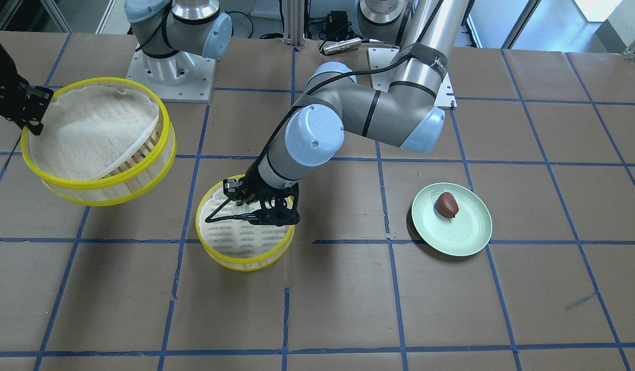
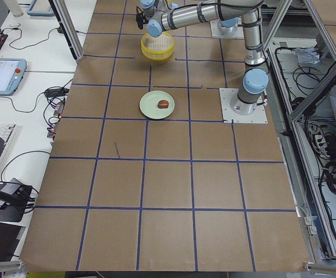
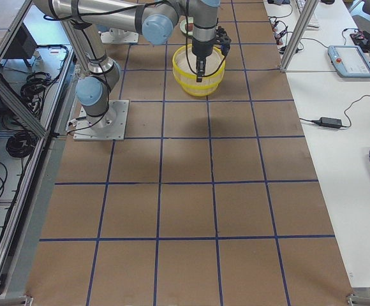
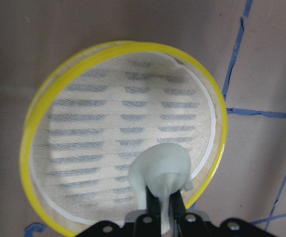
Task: Place buns in different layers of steamer
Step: 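Carry the white bun with the left gripper over the lower steamer tier, then open the left gripper to drop the white bun into the lower tier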
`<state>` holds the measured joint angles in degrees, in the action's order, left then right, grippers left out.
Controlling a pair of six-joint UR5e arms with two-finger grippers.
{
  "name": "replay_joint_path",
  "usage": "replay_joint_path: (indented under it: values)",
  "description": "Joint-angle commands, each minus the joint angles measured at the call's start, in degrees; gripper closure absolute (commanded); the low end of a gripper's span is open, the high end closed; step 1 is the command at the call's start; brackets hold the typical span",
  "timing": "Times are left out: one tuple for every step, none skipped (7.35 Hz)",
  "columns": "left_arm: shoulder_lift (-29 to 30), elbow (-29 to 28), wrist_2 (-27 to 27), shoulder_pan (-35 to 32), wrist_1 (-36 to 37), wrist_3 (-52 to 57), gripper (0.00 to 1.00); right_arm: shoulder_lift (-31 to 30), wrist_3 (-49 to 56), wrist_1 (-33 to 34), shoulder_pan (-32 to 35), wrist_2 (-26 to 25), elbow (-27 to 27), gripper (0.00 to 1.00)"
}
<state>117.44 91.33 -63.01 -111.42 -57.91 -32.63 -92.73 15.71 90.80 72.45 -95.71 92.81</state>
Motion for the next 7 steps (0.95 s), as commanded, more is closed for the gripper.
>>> replay_joint_path:
  values:
    - [2.27,0.34,-0.09,-0.65,2.79,-1.65,0.32,-0.09,0.03,-0.01,0.06,-0.09,0.00,0.89]
    - [2.18,0.86,0.08,-0.91,4.63,-2.78,0.19,-0.09,0.03,0.08,0.15,-0.01,0.00,0.89]
    - [2.18,0.87,0.00,-0.91,4.82,-3.14,0.09,-0.09,0.03,0.08,0.15,-0.01,0.00,0.89]
    - [2.18,0.96,-0.18,-0.91,4.82,-3.15,0.08,-0.09,0.03,0.08,0.15,0.08,0.00,0.89]
    - [0.27,0.96,-0.70,-0.82,4.74,-3.06,0.08,-0.09,0.03,0.25,0.15,-0.01,0.00,0.89]
    - [-0.62,0.96,-4.36,-0.30,4.39,-2.62,0.01,-0.17,-0.06,0.17,0.24,-0.01,0.00,0.89]
    - [-1.41,1.39,-13.45,2.58,3.43,-2.01,0.00,-0.26,-0.32,-0.01,0.33,-0.01,-0.09,0.89]
